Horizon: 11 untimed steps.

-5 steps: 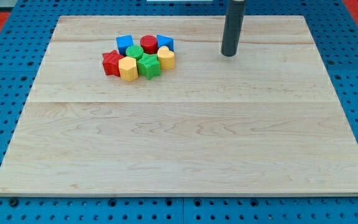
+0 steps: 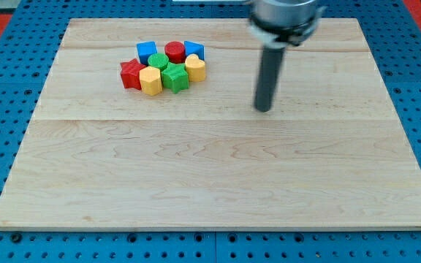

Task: Move the red star into the blue cube

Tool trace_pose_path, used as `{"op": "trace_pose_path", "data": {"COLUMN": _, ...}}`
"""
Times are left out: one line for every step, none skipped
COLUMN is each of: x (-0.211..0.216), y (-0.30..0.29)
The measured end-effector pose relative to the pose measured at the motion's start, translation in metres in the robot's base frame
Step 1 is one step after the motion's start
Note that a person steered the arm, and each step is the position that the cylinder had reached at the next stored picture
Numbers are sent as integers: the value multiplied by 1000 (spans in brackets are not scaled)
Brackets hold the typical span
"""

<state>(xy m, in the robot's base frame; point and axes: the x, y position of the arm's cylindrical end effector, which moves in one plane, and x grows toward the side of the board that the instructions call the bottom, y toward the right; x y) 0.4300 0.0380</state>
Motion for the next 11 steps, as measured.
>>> {"op": "trace_pose_path", "data": {"x": 18, "y": -116}}
{"op": "trace_pose_path", "data": {"x": 19, "y": -166}}
{"op": "trace_pose_path", "data": {"x": 19, "y": -205}}
{"op": "trace_pose_path", "data": {"x": 19, "y": -236}}
{"op": "trace_pose_path", "data": {"x": 18, "y": -238}}
{"op": "trace_pose_path", "data": {"x": 18, "y": -235}}
{"op": "trace_pose_path", "data": {"x": 17, "y": -212}}
{"op": "trace_pose_path", "data": {"x": -2, "y": -199}}
{"op": "trace_pose_path", "data": {"x": -31, "y": -189}}
{"op": "trace_pose_path", "data": {"x": -50, "y": -189}}
{"op": "trace_pose_path", "data": {"x": -74, "y": -184}}
